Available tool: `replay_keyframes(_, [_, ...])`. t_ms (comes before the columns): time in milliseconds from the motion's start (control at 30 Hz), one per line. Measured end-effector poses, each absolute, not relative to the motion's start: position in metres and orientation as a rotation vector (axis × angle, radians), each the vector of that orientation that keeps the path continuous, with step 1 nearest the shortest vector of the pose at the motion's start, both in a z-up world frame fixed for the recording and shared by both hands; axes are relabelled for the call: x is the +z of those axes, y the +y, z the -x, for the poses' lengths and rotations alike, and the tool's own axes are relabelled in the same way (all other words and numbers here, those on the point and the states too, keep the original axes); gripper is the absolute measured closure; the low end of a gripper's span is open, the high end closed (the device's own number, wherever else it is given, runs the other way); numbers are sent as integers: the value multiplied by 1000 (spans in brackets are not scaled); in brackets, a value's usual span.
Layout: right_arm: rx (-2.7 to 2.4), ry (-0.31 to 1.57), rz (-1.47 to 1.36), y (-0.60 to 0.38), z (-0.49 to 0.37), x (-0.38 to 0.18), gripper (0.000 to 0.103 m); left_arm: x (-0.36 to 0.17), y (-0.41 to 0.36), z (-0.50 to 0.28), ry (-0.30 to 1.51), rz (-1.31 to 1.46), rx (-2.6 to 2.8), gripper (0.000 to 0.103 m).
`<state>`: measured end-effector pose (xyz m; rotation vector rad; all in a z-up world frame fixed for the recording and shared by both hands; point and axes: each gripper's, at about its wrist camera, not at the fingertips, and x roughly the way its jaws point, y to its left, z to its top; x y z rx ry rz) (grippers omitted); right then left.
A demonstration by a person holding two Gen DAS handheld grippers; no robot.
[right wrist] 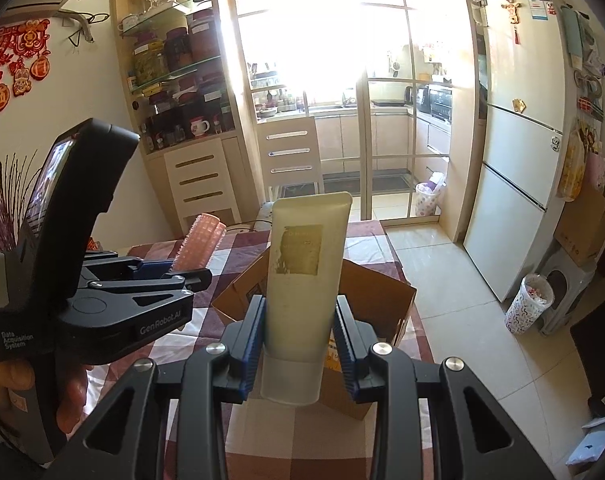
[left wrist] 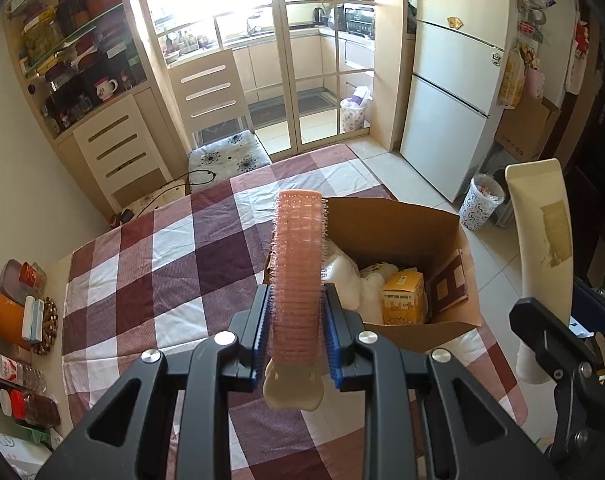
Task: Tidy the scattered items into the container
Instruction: 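Lift and carry the roller with the left tool while the right tool carries the tube over the box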
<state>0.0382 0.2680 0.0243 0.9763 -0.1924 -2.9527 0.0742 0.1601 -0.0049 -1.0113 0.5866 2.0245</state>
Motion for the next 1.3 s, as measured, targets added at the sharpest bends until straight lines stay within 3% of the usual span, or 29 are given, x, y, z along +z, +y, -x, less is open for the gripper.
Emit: replay_keyframes(1300, [-2900, -290, -1177, 301, 31, -25, 70, -74, 230, -31, 714, 1154, 1906, 78])
